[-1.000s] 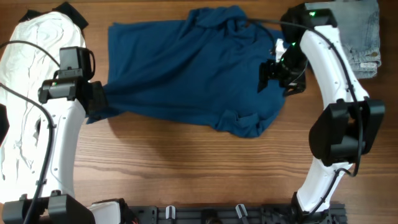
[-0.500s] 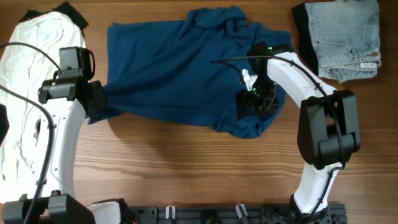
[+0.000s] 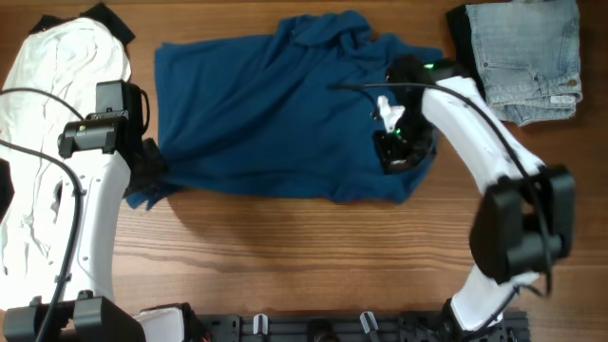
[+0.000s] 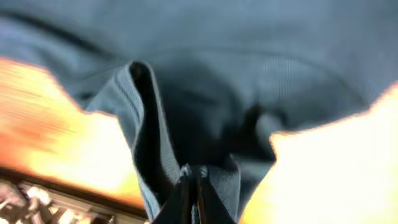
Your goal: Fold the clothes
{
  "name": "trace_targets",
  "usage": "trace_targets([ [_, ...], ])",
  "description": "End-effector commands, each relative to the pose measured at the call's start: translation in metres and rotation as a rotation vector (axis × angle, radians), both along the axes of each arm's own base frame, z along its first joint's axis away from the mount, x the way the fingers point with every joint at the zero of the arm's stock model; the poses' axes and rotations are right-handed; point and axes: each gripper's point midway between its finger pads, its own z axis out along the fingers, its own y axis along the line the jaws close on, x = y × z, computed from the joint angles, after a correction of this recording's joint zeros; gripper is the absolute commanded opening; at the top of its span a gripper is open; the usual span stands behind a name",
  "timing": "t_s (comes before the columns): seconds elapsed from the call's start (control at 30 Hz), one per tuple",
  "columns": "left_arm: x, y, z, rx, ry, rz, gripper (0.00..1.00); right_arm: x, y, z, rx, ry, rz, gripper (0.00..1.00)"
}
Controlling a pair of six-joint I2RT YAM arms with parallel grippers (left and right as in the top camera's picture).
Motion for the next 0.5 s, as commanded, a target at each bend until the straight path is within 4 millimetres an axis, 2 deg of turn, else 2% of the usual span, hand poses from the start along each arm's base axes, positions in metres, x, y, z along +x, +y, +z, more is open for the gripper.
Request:
trace_targets([
  [0.0,-0.009,-0.014,-0.003,-0.092,0.023,0.048,0.04,-0.016,0.005,0.024,0.041,0.032,-0.04,0.04],
  [0.13,-0.018,-0.015,-0.004,-0.096,0.06,0.063,0.04,-0.036,0.012,0.02,0.038,0.108,-0.04,0.04],
  [0.2,-0.023,-0.015,-0.005,-0.098,0.079,0.064,0.04,-0.053,0.016,0.013,0.018,0.171,-0.049,0.04],
  [0.33,-0.033,-0.016,-0.008,-0.101,0.12,0.066,0.04,-0.075,0.011,0.004,-0.029,0.254,-0.085,0.04],
  [0.47,-0.046,-0.018,-0.017,-0.105,0.167,0.082,0.04,-0.088,0.006,-0.003,-0.068,0.297,-0.149,0.04],
])
